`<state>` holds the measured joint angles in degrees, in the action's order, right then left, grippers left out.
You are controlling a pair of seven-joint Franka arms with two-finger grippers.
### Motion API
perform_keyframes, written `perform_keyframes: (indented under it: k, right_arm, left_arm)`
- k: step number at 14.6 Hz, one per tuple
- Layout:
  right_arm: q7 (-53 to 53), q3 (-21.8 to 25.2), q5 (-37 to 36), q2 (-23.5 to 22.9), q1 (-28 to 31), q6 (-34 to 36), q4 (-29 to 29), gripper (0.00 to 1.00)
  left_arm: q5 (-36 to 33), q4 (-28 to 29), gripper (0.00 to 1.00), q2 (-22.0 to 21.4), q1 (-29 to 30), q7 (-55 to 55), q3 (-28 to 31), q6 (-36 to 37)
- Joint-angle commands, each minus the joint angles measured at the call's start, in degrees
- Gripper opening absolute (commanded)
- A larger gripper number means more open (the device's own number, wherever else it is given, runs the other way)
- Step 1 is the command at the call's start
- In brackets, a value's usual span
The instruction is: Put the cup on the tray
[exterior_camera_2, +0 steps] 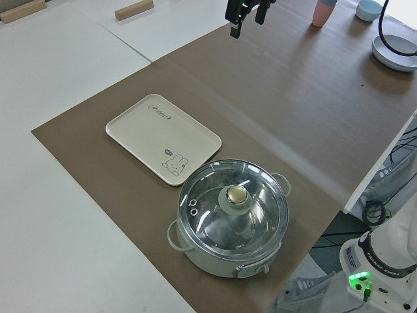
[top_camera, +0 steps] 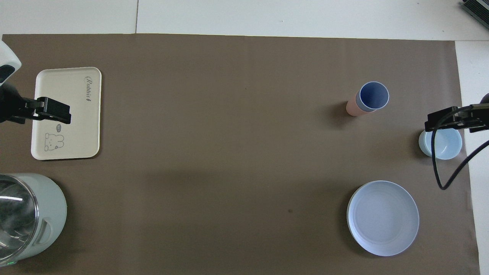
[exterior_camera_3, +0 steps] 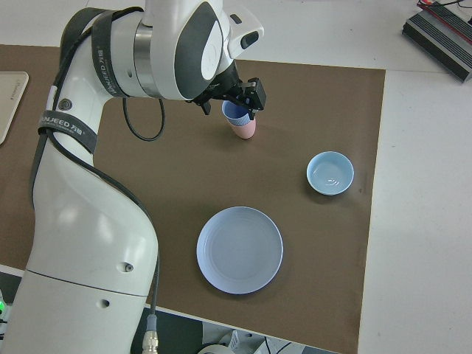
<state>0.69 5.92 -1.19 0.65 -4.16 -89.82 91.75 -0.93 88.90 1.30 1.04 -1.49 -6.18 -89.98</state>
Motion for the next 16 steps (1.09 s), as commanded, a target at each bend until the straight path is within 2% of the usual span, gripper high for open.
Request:
perform_keyframes:
  k: [1, 11, 14, 16]
  right_arm:
    - [0.5, -0.1, 0.2, 0.6, 0.0, -0.4, 1.0, 1.0]
    - [-1.6, -0.1, 0.3, 0.8, 0.1, -1.1, 1.6, 1.0]
    - [-14.5, 0.0, 0.7, 0.8, 1.1, -2.8, 2.3, 1.0]
    - [-26.2, 0.2, 4.9, 1.4, 4.4, -7.5, 4.9, 1.0]
  left_arm:
    - [0.0, 2.2, 1.0, -2.0, 0.5, 0.6, -0.1, 0.0]
    - [0.0, 2.2, 1.0, -2.0, 0.5, 0.6, -0.1, 0.0]
    - [0.0, 2.2, 1.0, -2.0, 0.5, 0.6, -0.1, 0.0]
    - [0.0, 2.2, 1.0, -2.0, 0.5, 0.6, -0.1, 0.0]
